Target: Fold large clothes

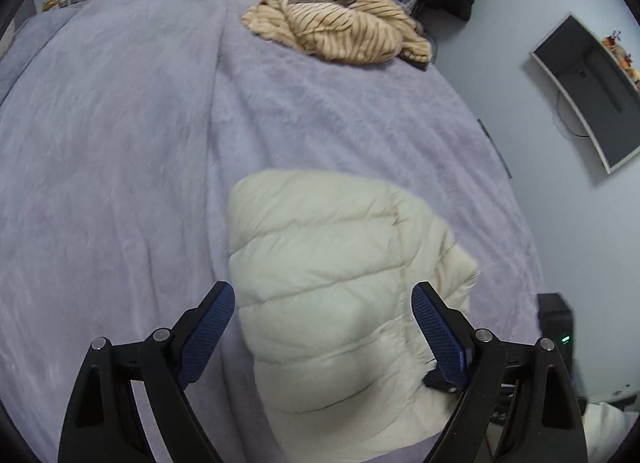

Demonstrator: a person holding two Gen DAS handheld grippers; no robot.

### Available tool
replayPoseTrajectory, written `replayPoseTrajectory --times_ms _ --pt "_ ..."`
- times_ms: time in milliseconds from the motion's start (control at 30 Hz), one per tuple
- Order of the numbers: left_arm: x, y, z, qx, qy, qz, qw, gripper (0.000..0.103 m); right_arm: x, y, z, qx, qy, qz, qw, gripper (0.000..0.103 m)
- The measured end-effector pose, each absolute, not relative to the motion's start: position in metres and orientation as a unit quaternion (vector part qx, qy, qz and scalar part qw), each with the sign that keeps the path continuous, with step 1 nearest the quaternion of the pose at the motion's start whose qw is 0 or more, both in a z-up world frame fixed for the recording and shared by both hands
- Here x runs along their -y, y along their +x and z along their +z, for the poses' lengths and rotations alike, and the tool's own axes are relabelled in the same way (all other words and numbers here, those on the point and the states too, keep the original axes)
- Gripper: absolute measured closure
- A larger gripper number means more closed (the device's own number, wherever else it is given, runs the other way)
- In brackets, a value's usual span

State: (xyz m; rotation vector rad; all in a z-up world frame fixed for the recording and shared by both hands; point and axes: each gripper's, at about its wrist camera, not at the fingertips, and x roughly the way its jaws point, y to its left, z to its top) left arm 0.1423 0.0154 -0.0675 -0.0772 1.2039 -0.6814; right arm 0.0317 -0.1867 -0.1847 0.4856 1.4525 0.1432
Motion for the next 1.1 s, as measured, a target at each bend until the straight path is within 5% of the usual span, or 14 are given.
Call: replayPoseTrajectory --times_ms 433,1100 --pt "0.081 0.186 -0.197 -0.595 0.028 -0.31 0.741 0.012 0.188 -0.008 -0.224 -0.623 0.249 0.06 0.739 0.089" --pt "0.083 0.189 -0.212 -0.597 0.027 -0.293 0.746 0.011 0.202 -0.005 -0.239 -0.627 0.271 0.071 0.727 0.089"
